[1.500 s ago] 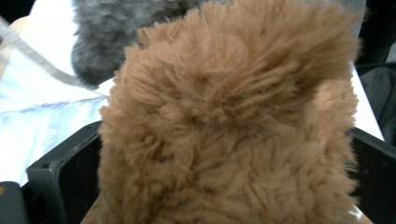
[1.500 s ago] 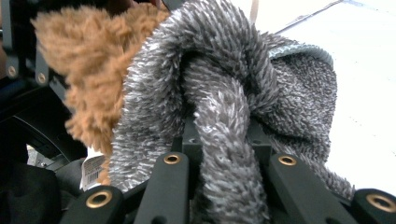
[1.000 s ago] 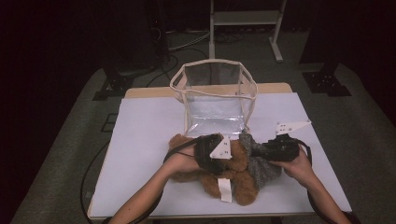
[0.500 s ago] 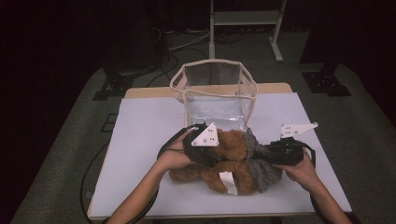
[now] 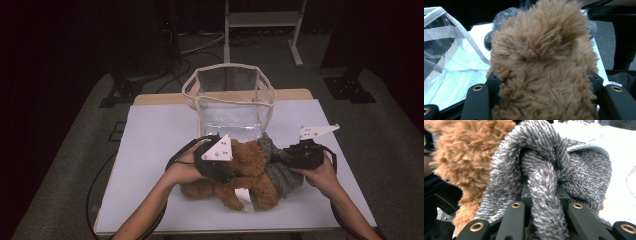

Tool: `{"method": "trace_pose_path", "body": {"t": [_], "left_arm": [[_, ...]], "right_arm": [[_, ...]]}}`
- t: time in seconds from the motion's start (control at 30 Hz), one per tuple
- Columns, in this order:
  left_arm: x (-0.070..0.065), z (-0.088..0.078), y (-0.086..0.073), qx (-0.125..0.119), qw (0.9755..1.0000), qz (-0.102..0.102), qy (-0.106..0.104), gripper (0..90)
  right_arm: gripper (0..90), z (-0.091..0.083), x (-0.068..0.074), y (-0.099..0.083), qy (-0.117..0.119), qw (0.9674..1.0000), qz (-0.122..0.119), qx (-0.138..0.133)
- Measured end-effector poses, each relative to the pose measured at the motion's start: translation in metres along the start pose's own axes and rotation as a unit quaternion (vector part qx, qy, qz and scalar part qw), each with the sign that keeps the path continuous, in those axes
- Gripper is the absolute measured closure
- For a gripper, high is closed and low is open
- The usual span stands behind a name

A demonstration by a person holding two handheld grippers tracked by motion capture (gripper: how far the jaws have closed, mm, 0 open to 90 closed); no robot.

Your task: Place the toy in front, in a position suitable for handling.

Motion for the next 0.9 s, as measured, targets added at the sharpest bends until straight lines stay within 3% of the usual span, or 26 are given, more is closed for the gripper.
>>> {"method": "trace_pose_path", "body": {"t": [0.1,0.2,0.27,0.33,0.47,0.6,0.67,0.8,0.83,0.9], "left_arm": [[0.005,-0.003,0.001,-0.005,0.9999,-0.012,0.011,37.1],[0.006,-0.004,0.001,-0.002,0.9998,-0.014,0.012,37.1],[0.005,-0.003,0.001,0.0,0.9998,-0.016,0.011,37.1],[0.004,0.0,0.001,0.0,0.9998,-0.017,0.009,37.1],[0.003,0.007,0.003,0.0,0.9997,-0.022,0.0,37.0],[0.003,0.02,0.004,0.01,0.9997,-0.021,-0.008,36.7],[0.004,0.028,0.002,0.017,0.9995,-0.024,-0.011,36.5],[0.004,0.047,-0.008,0.035,0.9988,-0.028,-0.021,35.7],[0.003,0.051,-0.009,0.036,0.9987,-0.029,-0.024,35.3],[0.002,0.058,-0.009,0.04,0.9981,-0.033,-0.031,31.2]], "right_arm": [[74.6,0.003,0.003,-0.006,0.011,0.9999,0.01,0.004],[74.5,0.002,0.012,-0.021,0.028,0.9992,0.01,0.026],[74.5,-0.004,0.013,-0.033,0.023,0.9985,0.005,0.049],[74.5,-0.016,0.008,-0.044,0.006,0.9979,0.008,0.065],[74.5,-0.052,-0.008,-0.054,-0.039,0.9965,0.02,0.071],[74.3,-0.09,-0.022,-0.055,-0.092,0.9929,0.017,0.074],[74.0,-0.103,-0.027,-0.056,-0.104,0.9915,0.02,0.076],[71.9,-0.111,-0.041,-0.071,-0.133,0.9856,0.016,0.103],[70.2,-0.11,-0.047,-0.079,-0.144,0.9827,0.013,0.116],[64.7,-0.107,-0.055,-0.094,-0.147,0.98,0.027,0.131]]}}
Point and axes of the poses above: each handheld gripper's, and its own axes: z roughly forward along the jaws, y roughly out of its top, x roughly to its left, the point moved 10 cm from there along z, roughly forward along the jaws, and after that the axes turned 9 degrees about -x, right-handed, at the moved point
